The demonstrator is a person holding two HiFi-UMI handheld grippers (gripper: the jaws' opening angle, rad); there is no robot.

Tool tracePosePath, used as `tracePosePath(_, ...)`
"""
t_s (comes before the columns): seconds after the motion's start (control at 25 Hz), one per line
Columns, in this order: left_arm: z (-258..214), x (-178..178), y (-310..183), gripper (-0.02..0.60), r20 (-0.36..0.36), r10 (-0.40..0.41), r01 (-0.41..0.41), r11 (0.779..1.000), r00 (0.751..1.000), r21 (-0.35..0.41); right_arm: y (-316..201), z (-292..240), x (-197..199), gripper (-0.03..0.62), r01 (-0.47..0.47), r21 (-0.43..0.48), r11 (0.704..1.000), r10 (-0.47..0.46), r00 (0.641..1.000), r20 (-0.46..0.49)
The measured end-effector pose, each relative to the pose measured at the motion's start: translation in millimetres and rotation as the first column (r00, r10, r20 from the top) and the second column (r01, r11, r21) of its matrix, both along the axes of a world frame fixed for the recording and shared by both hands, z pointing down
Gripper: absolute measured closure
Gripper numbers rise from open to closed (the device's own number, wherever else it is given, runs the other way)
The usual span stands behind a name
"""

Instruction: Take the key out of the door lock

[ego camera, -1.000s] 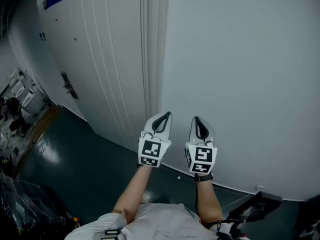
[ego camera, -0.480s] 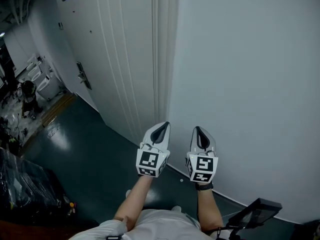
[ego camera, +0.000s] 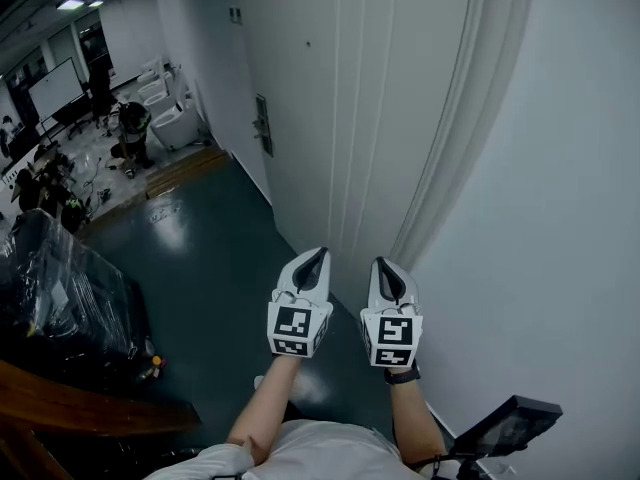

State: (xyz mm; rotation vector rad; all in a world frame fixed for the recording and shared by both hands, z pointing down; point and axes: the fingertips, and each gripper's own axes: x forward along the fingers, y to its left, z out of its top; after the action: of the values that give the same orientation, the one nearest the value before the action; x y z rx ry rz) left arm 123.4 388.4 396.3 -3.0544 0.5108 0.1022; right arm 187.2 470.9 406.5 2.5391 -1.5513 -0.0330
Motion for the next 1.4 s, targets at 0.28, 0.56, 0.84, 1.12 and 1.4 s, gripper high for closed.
tracePosePath(0.28, -9, -115, -148, 0.580, -0.001, -0.287, 0.287, 0.957, 0.958, 0.030, -161, -7, -98, 0.599, 0.264, 0.017, 0.964, -0.264, 0.964, 0.022)
tracePosePath(0.56, -15, -236, -262, 0.580, -0.041, -0.460, 0.460, 0.888, 0.887, -0.008, -297, 0, -209, 0.599, 0.469, 0.027, 0.883, -0.469, 0.882, 0.046)
tracePosePath(0.84, -16, -342, -334, 0.580, -0.056, -0.590, 0.590, 0.807, 0.806, -0.008, -389, -2, -316, 0.600, 0.635, 0.039, 0.772, -0.636, 0.770, 0.045)
tracePosePath(1.12, -5, -386, -369, 0.580, -0.024, -0.669, 0.669, 0.743, 0.743, 0.000, -436, 9, -359, 0.600, 0.711, 0.020, 0.703, -0.710, 0.701, 0.068)
tracePosePath(1.4, -9, -382, -424, 0.580, -0.024, -0.702, 0.702, 0.711, 0.712, 0.041, -499, 13, -351, 0.600, 0.740, 0.046, 0.671, -0.741, 0.666, 0.092)
